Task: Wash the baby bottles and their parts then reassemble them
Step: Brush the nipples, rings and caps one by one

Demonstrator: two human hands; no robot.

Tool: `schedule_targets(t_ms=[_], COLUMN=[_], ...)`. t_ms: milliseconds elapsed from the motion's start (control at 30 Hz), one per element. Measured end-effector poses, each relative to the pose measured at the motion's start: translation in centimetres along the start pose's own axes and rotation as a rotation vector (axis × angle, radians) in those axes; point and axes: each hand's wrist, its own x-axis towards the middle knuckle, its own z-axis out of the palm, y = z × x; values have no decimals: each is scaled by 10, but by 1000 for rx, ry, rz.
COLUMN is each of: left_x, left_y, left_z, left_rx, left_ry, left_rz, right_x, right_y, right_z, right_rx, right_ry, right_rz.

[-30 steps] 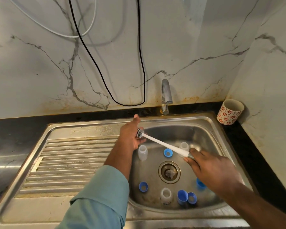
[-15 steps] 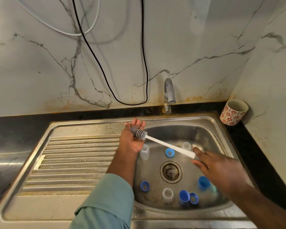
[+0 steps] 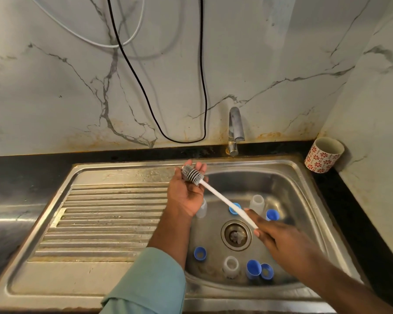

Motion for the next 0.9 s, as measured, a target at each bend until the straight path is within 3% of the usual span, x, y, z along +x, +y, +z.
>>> schedule_targets(t_ms=[133, 333, 433, 500, 600, 733, 800, 900], left_x=[-5, -2, -12, -12, -8, -4, -1, 1], left_y=[-3, 7, -2, -3, -2, -2, 6, 3], left_z=[7, 4, 2, 2, 0, 3, 5, 6], left_rx=[-62, -199, -126, -17, 164, 398, 346, 290], left_ry=[-22, 34, -1, 2, 105, 375, 477, 459], left_rz=[29, 61, 15, 84, 170, 202, 173, 155], right_x=[1, -15, -10, -12, -18, -16, -16, -12], right_y=[-18, -36, -38, -40, -43, -45, -45, -46], right_z=[-1, -7, -13, -15, -17, -18, -17, -15], right_rx=[18, 482, 544, 575, 601, 514, 465, 360], right_ry=[-55, -66, -31, -47, -102, -123, -125, -112], right_rz=[-4, 41, 62, 75, 108, 71, 57, 49])
